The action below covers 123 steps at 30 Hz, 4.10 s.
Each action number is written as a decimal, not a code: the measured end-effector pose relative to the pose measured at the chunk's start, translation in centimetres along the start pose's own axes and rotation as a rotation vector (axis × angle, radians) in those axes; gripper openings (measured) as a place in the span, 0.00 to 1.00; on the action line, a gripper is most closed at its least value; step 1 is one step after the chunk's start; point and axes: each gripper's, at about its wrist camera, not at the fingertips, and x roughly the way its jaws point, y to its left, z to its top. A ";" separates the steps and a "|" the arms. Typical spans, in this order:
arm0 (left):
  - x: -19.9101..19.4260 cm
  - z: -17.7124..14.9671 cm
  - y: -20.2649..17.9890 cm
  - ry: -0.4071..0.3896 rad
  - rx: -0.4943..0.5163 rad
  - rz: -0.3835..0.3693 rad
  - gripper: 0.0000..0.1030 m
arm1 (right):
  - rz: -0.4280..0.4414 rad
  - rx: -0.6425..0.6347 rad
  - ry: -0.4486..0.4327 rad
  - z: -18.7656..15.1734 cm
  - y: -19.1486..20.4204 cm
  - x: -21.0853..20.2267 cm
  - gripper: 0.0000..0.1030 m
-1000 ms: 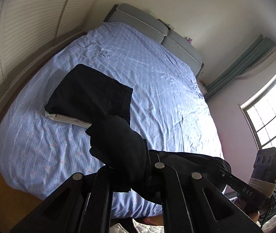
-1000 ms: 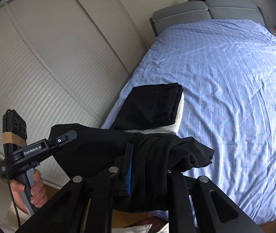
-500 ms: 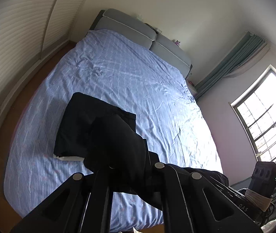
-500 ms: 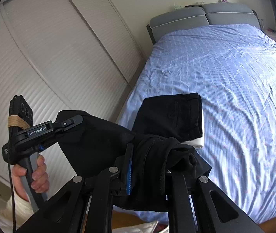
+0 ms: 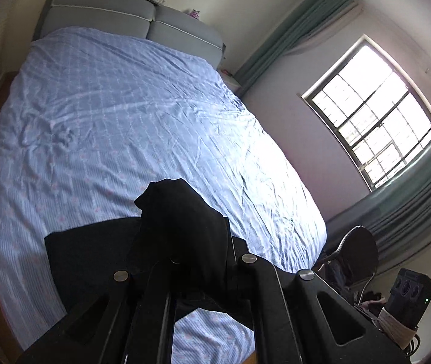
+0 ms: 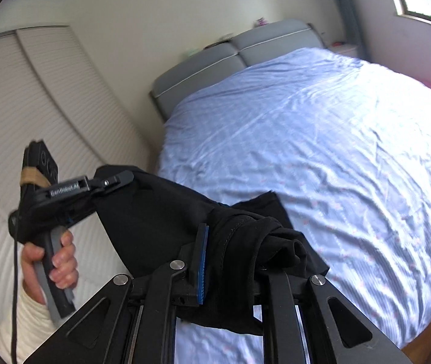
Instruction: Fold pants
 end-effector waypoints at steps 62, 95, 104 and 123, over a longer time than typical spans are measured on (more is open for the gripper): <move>2.9 -15.8 -13.3 0.069 0.277 0.558 0.89 | -0.237 -0.083 0.137 -2.6 -7.6 -1.3 0.85; 18.1 -20.9 -45.3 -0.155 0.108 0.624 0.90 | -0.064 -0.301 0.035 9.2 -36.0 -19.9 0.85; 22.7 -22.4 -52.9 -0.215 0.053 0.643 0.90 | -0.008 -0.387 0.041 12.9 -43.6 -24.0 0.85; 25.8 -23.7 -61.9 -0.241 0.145 0.651 0.96 | 0.024 -0.345 -0.015 14.2 -51.9 -29.7 0.85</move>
